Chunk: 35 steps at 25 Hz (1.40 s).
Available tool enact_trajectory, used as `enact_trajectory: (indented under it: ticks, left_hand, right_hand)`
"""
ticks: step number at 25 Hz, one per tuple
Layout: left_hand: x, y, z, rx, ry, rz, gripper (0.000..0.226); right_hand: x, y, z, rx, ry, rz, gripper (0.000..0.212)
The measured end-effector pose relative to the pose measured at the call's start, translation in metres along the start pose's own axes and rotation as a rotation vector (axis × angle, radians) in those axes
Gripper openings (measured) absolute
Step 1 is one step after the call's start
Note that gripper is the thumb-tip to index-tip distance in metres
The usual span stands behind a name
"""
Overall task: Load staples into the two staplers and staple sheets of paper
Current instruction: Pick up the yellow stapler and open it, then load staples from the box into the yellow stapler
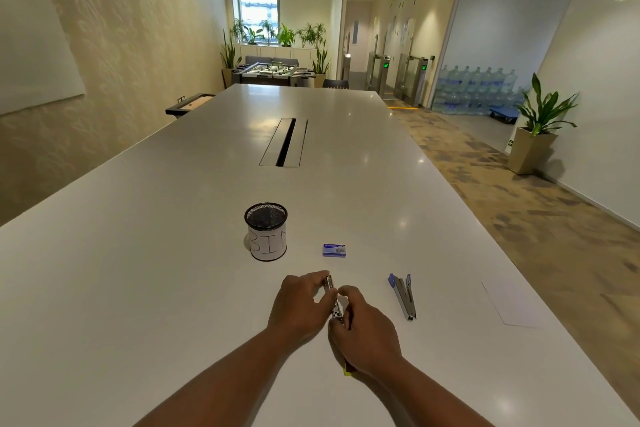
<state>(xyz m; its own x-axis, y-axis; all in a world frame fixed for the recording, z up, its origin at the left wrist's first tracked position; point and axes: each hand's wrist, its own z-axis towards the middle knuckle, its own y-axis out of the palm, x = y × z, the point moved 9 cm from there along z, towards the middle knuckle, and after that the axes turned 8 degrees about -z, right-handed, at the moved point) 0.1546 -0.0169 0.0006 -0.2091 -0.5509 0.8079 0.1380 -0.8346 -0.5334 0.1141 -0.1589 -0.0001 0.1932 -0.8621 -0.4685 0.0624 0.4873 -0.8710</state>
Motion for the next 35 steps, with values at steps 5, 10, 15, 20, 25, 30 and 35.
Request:
enact_trajectory:
  ticks: [5,10,15,20,25,30,35]
  left_hand:
    - [-0.004,0.003,0.0,-0.041,-0.036,0.076,0.046]
    - [-0.004,0.005,0.002,-0.07,-0.054,0.066,0.036]
    - [-0.001,0.007,0.001,-0.085,-0.021,0.205,0.048]
    - [0.002,0.008,-0.001,-0.103,-0.025,0.192,0.038]
    - [0.006,0.008,-0.002,-0.098,0.003,0.259,0.037]
    - [0.014,0.008,-0.004,-0.078,0.055,0.256,0.03]
    - [0.016,0.009,-0.006,-0.081,0.055,0.245,0.029]
  right_hand:
    - [0.002,-0.001,0.012,-0.094,0.007,-0.046,0.06]
    - [0.0,0.002,0.021,-0.229,-0.009,-0.039,0.059]
    - [0.008,0.002,0.028,-0.338,-0.01,0.006,0.062]
    - [0.008,0.005,0.038,-0.417,-0.029,0.053,0.069]
    - [0.009,0.008,0.043,-0.442,-0.036,0.041,0.068]
    - [0.007,0.004,0.04,-0.379,-0.066,0.038,0.04]
    - [0.004,-0.007,0.014,-0.122,-0.09,0.088,0.029]
